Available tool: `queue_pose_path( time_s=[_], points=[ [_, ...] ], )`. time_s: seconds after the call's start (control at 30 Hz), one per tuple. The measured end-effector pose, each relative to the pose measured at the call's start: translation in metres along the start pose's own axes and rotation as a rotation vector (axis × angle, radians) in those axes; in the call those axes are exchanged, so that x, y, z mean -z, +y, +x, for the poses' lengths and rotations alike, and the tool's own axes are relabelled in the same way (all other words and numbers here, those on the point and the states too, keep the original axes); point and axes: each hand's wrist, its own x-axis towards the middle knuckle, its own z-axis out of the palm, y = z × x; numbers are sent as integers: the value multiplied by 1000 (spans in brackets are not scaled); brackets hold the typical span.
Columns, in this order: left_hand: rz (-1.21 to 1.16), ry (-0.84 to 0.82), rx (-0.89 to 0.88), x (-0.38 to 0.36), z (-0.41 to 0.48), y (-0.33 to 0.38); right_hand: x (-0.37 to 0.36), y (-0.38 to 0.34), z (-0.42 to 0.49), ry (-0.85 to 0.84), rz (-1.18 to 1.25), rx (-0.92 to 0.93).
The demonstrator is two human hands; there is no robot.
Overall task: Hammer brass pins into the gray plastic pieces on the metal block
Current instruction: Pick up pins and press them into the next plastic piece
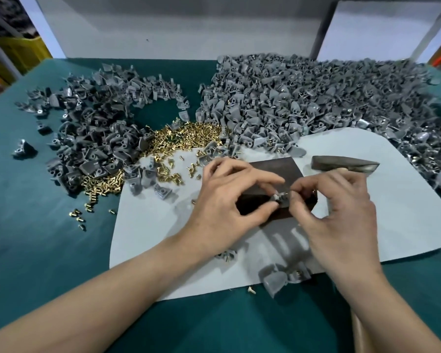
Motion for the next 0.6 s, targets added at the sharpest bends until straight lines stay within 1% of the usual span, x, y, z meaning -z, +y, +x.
queue_pose_path(
  time_s=[0.1,0.17,0.23,0.37,0.6],
  points=[
    [31,12,2,-2,-1,-1,-2,1,0,-4,-80,13],
    [87,18,2,-4,-1,-2,-2,0,1,4,-92,17],
    [93,31,13,-5,-2,-2,-3,0,1,-11,-81,25],
    [4,51,68,-2,-1,-1,-4,-2,-1,-54,-9,37],
    [-232,60,254,0,1,-1,-4,1,1,-128,117,-56]
  ],
)
